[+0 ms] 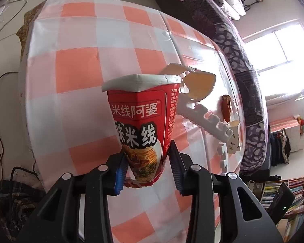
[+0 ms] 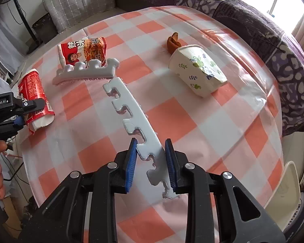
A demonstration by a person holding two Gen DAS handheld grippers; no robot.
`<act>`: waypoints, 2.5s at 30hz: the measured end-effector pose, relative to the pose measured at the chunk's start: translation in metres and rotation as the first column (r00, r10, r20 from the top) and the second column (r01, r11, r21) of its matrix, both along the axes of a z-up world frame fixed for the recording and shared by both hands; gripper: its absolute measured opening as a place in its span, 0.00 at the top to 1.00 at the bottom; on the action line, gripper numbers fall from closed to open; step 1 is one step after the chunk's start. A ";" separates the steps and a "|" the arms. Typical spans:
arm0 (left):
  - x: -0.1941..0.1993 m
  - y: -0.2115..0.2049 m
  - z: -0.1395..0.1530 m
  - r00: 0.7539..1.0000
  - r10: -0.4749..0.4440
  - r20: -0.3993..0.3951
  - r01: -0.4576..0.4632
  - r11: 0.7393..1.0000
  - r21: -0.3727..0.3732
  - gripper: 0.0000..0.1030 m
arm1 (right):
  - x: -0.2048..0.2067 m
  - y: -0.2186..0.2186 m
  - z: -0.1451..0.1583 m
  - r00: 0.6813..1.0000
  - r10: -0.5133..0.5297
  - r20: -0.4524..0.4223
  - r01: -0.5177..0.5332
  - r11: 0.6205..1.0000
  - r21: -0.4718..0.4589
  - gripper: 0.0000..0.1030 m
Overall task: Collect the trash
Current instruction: 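Lift the noodle cup and foam strip and carry both over the bin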
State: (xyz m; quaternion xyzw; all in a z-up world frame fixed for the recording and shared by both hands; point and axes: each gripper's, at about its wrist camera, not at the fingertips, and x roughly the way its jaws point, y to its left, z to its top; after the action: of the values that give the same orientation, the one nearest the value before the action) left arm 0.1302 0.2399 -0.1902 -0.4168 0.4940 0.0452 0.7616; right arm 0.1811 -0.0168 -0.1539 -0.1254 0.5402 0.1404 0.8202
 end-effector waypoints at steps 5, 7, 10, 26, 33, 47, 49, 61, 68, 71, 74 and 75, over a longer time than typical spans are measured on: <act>-0.017 -0.005 0.008 1.000 -0.005 0.008 0.005 1.000 0.005 0.64 | -0.016 -0.015 0.004 0.999 -0.040 0.016 0.040 0.999 -0.031 0.74; -0.020 -0.009 0.015 1.000 -0.016 0.019 0.016 1.000 0.021 0.64 | -0.022 -0.027 0.008 0.997 -0.072 0.033 0.073 0.997 -0.024 0.74; -0.023 -0.018 0.030 0.998 -0.041 0.047 0.038 0.998 0.058 0.64 | -0.028 -0.044 0.021 0.989 -0.124 0.079 0.125 0.992 0.003 0.74; 0.005 -0.109 0.091 0.962 -0.230 0.148 0.195 0.955 0.222 0.64 | -0.036 -0.135 0.071 0.889 -0.423 0.176 0.393 0.902 0.181 0.74; 0.017 -0.152 0.096 0.935 -0.317 0.158 0.261 0.919 0.295 0.64 | -0.039 -0.157 0.081 0.862 -0.478 0.168 0.440 0.871 0.218 0.74; 0.021 -0.227 0.113 0.877 -0.449 0.172 0.368 0.857 0.360 0.64 | -0.051 -0.212 0.089 0.797 -0.577 0.177 0.539 0.813 0.220 0.74; 0.021 -0.237 0.115 0.868 -0.467 0.172 0.383 0.847 0.368 0.64 | -0.053 -0.223 0.088 0.785 -0.594 0.173 0.556 0.800 0.224 0.74; 0.010 -0.301 0.121 0.808 -0.568 0.159 0.470 0.783 0.407 0.64 | -0.073 -0.279 0.093 0.701 -0.695 0.158 0.651 0.715 0.256 0.73; 0.000 -0.343 0.124 0.763 -0.628 0.152 0.524 0.739 0.424 0.64 | -0.086 -0.312 0.097 0.638 -0.756 0.145 0.707 0.650 0.279 0.69; -0.003 -0.361 0.124 0.744 -0.652 0.146 0.546 0.719 0.430 0.64 | -0.091 -0.325 0.099 0.609 -0.781 0.139 0.726 0.619 0.299 0.54; -0.007 -0.378 0.125 0.724 -0.675 0.142 0.565 0.698 0.440 0.64 | -0.097 -0.337 0.101 0.585 -0.800 0.130 0.737 0.592 0.327 0.52; -0.008 -0.383 0.126 0.718 -0.682 0.141 0.570 0.692 0.443 0.64 | -0.098 -0.340 0.102 0.577 -0.806 0.129 0.741 0.584 0.333 0.50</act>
State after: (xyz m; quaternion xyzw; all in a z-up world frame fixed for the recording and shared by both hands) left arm 0.1218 -0.1433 -0.0646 -0.0718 0.4703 -0.1911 0.8586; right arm 0.0827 -0.3569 -0.0519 0.2085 0.4030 -0.1880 0.8711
